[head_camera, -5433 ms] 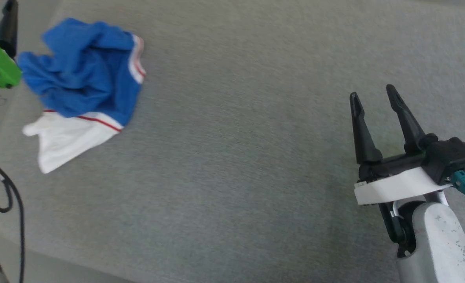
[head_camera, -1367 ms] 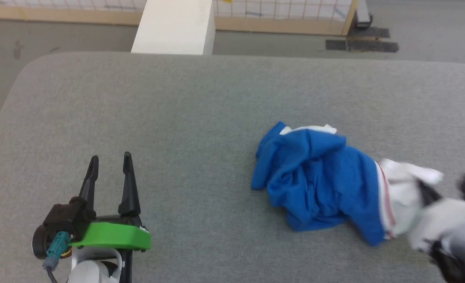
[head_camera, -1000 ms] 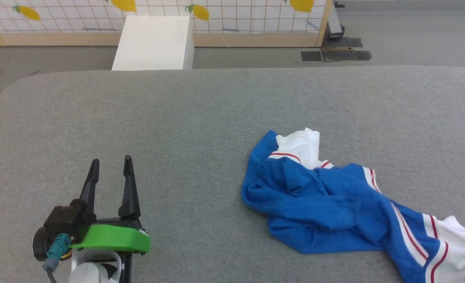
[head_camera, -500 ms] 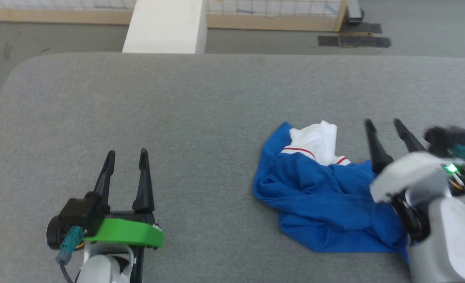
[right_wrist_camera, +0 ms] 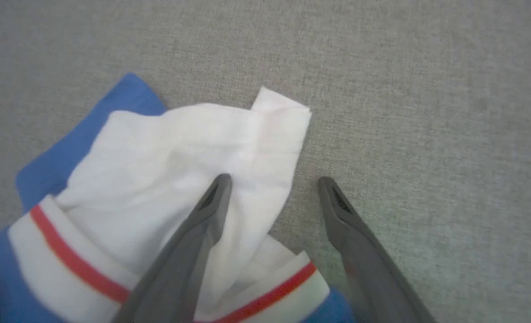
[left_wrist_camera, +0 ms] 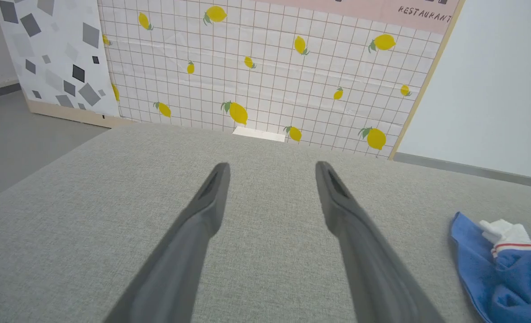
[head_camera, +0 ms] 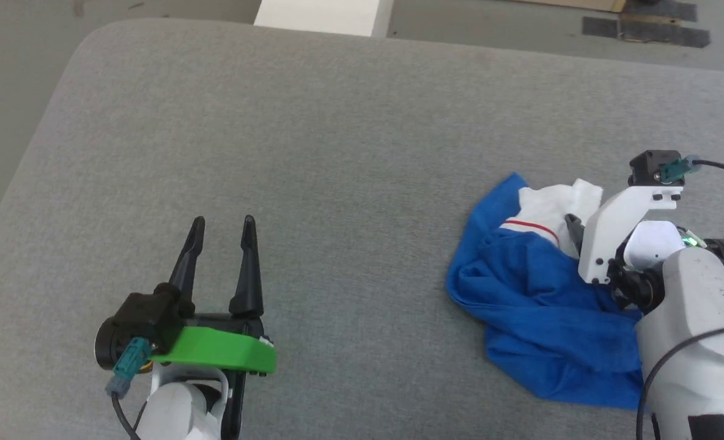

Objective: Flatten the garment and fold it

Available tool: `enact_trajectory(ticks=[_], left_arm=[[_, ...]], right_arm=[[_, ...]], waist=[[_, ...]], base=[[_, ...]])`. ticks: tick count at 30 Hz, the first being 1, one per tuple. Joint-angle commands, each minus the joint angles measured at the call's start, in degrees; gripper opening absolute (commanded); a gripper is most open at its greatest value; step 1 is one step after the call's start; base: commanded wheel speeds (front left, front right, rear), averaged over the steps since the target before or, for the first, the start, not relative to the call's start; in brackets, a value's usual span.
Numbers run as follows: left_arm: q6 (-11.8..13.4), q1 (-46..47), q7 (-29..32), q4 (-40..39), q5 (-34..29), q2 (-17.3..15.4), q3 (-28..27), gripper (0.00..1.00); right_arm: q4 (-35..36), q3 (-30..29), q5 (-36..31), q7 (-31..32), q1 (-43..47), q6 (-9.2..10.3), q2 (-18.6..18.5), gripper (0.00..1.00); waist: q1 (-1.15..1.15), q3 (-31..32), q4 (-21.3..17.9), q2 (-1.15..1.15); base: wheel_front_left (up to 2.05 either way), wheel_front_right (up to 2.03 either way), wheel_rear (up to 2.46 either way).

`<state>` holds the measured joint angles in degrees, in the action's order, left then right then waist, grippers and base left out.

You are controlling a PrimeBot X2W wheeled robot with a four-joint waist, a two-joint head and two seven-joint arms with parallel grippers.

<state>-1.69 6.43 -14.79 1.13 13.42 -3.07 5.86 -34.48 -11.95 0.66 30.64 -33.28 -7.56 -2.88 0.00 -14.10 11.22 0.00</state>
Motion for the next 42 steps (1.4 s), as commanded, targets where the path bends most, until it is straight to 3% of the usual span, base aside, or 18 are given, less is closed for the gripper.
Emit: enact_trajectory(ticks=[1, 2, 3, 4, 7, 12, 17, 22, 26, 27, 28, 32, 36, 42], left_arm=[[0.38, 0.7, -0.2, 0.05, 0.63, 0.19, 0.01, 1.0], [0.42, 0.68, -0.2, 0.08, 0.73, 0.19, 0.05, 1.0], [0.44, 0.66, -0.2, 0.14, 0.76, 0.19, 0.08, 1.0], [0.47, 0.62, -0.2, 0.24, 0.8, 0.19, 0.09, 1.0], [0.46, 0.33, -0.2, 0.69, 0.69, 0.19, -0.11, 1.0], [0.04, -0.57, -0.2, 1.64, -0.14, 0.19, -0.82, 1.0], [-0.22, -2.25, -0.2, 1.91, -1.1, 0.19, -2.23, 1.0], [-0.72, -3.49, -0.2, 1.79, -1.77, 0.19, -3.48, 1.0], [-0.96, -3.47, -0.2, 1.74, -1.7, 0.19, -3.8, 1.0], [-0.97, -3.51, -0.2, 1.74, -1.65, 0.19, -3.82, 1.0], [-0.95, -3.6, -0.2, 1.75, -1.62, 0.19, -3.82, 1.0], [-0.83, -4.05, -0.21, 1.93, -1.46, 0.19, -4.0, 1.0], [-0.81, -4.84, -0.21, 2.12, -1.64, 0.19, -4.5, 1.0], [-1.24, -5.78, -0.21, 2.27, -2.26, 0.19, -5.29, 1.0]], right_arm=[[-1.04, -0.41, -0.8, 1.52, -1.02, 0.08, 0.01, 0.91], [-1.89, -0.6, -0.78, 2.87, -1.33, 0.08, 0.01, 0.43], [-2.42, -0.68, -0.74, 3.67, -1.49, 0.08, 0.01, 0.32], [-2.78, -0.6, -0.73, 4.09, -1.61, 0.08, 0.01, 0.0], [-2.54, -0.1, 0.3, 2.38, -1.71, 0.08, 0.01, 0.0], [2.63, 4.69, 2.94, -8.11, -0.79, 0.08, 0.01, 0.0], [12.65, 20.48, 11.14, -12.51, 4.21, 0.08, 0.01, 0.0], [21.5, 37.7, 16.75, -8.95, 12.52, 0.08, 0.01, 0.0], [22.37, 45.87, 17.61, -5.34, 17.15, 0.08, 0.01, 0.0], [22.41, 47.77, 18.11, -4.33, 18.08, 0.08, 0.01, 0.4], [22.48, 48.89, 18.5, -3.81, 18.65, 0.08, 0.01, 0.97], [25.29, 49.73, 21.59, -4.74, 20.16, 0.08, 0.01, 1.0], [32.87, 45.63, 27.63, -9.79, 21.52, 0.08, 0.01, 1.0], [42.11, 30.61, 24.05, -17.7, 24.85, 0.08, 0.01, 1.0]], waist=[[0.0, -0.87, 1.02, 0.0], [0.0, -0.85, 1.14, 0.0], [0.0, -0.75, 1.22, 0.0], [0.0, -0.54, 1.29, 0.0], [0.0, 0.58, 1.22, 0.0], [0.0, 3.88, 1.2, 0.0], [0.0, 7.47, 0.76, 0.0], [0.0, 8.99, 0.48, 0.0], [0.0, 8.93, 0.53, 0.0], [0.0, 8.91, 0.49, 0.0], [0.0, 8.92, 0.42, 0.0], [0.0, 9.18, -0.15, 0.0], [0.0, 10.22, -1.22, 0.0], [0.0, 11.62, -3.2, 0.0]], base=[[0.0, 0.0, 0.0], [0.0, 0.0, 0.0], [0.0, 0.0, 0.0], [0.0, 0.0, 0.0], [0.0, 0.0, 0.0], [0.0, 0.0, 0.0], [0.0, 0.0, 0.0], [0.0, 0.0, 0.0], [0.0, 0.0, 0.0], [0.0, 0.0, 0.0], [0.0, 0.0, 0.0], [0.0, 0.0, 0.0], [0.0, 0.0, 0.0], [0.0, 0.0, 0.0]])
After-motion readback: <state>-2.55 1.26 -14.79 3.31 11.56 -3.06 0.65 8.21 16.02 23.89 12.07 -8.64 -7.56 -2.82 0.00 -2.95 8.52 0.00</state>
